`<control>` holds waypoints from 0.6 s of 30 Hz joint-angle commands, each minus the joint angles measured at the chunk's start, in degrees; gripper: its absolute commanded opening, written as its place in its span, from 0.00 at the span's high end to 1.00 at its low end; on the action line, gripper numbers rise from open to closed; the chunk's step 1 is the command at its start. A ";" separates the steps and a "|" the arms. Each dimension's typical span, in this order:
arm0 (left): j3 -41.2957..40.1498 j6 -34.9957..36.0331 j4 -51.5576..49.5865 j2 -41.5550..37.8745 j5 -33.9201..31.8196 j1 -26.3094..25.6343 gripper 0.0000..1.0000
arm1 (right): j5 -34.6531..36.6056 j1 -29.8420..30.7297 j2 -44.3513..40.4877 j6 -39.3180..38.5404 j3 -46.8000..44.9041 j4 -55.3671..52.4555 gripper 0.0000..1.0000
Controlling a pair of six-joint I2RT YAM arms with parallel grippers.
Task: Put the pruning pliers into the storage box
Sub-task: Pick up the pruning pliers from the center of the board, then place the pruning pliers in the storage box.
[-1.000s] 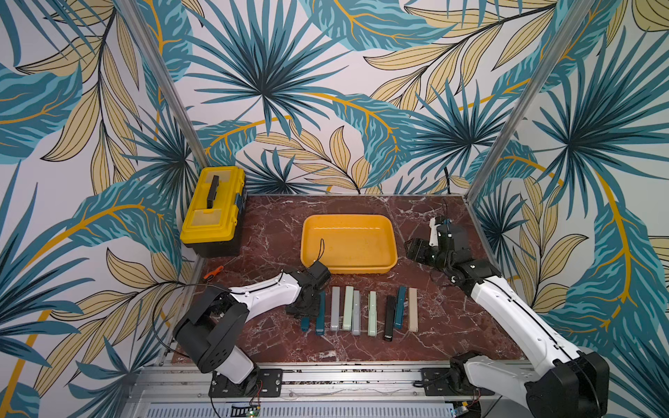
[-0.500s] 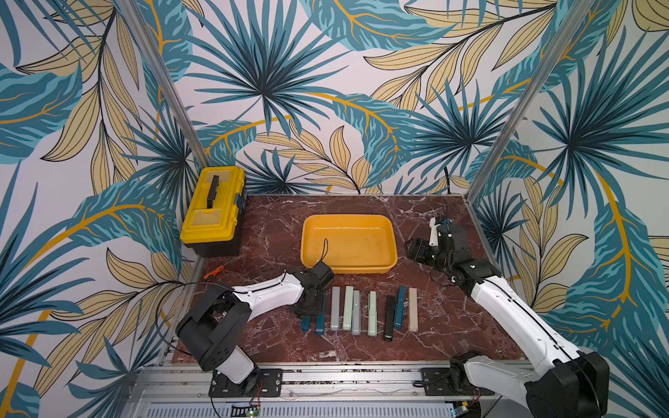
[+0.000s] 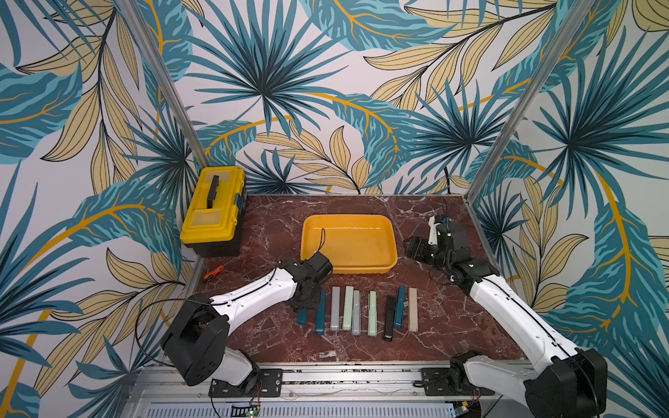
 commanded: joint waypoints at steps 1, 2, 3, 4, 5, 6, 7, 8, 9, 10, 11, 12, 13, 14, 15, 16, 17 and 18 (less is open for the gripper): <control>6.26 1.38 -5.83 -0.42 -0.68 1.49 0.72 | -0.47 0.28 0.57 0.67 -0.88 1.94 0.21; 8.80 2.33 -5.99 0.29 -0.55 2.19 0.72 | -0.49 0.28 0.83 0.60 -0.52 2.07 0.21; 11.67 3.29 -6.46 1.25 -0.41 2.97 0.72 | -0.58 0.28 1.09 0.58 -0.16 2.31 0.21; 15.51 4.88 -7.62 3.09 -0.15 3.82 0.72 | -0.82 0.28 1.47 0.44 0.32 2.53 0.21; 20.00 6.27 -9.18 5.27 -0.23 4.62 0.71 | -1.10 0.28 1.93 0.31 0.82 2.86 0.21; 23.59 7.64 -10.41 7.54 -0.46 5.38 0.71 | -1.23 0.28 2.33 0.23 1.38 3.05 0.21; 27.13 9.27 -11.12 9.92 -0.83 5.82 0.71 | -1.45 0.28 2.84 0.09 1.93 2.98 0.21; 30.99 10.80 -11.52 12.18 -1.23 6.27 0.71 | -1.54 0.24 3.23 0.01 2.46 3.06 0.21; 33.74 11.86 -11.78 14.17 -1.17 6.54 0.71 | -1.63 0.28 3.43 0.04 2.66 3.44 0.21; 37.15 12.73 -11.88 16.39 -0.89 7.13 0.70 | -1.81 0.28 3.59 0.12 2.79 3.79 0.21; 40.19 13.71 -12.02 18.73 -0.21 7.60 0.70 | -1.94 0.28 3.62 0.28 2.97 4.33 0.21; 42.62 14.28 -12.45 20.79 0.16 8.17 0.70 | -2.10 0.28 3.70 0.36 3.29 4.46 0.21; 45.79 14.60 -13.26 23.05 0.43 8.64 0.70 | -2.08 0.28 3.71 0.43 3.72 4.46 0.21; 48.07 15.28 -13.43 25.11 0.65 9.11 0.70 | -2.14 0.28 3.64 0.64 4.14 4.45 0.21; 49.80 15.93 -13.30 26.60 0.74 9.41 0.70 | -2.05 0.28 3.54 0.75 4.55 4.18 0.21; 51.59 16.62 -13.25 28.31 0.51 9.68 0.70 | -2.11 0.28 3.32 0.83 4.94 3.95 0.21; 53.24 17.11 -13.33 29.96 0.27 10.11 0.70 | -1.91 0.28 3.04 0.92 5.19 3.93 0.21; 54.45 17.37 -13.30 31.26 0.35 10.60 0.70 | -1.98 0.26 2.84 0.97 5.17 4.08 0.21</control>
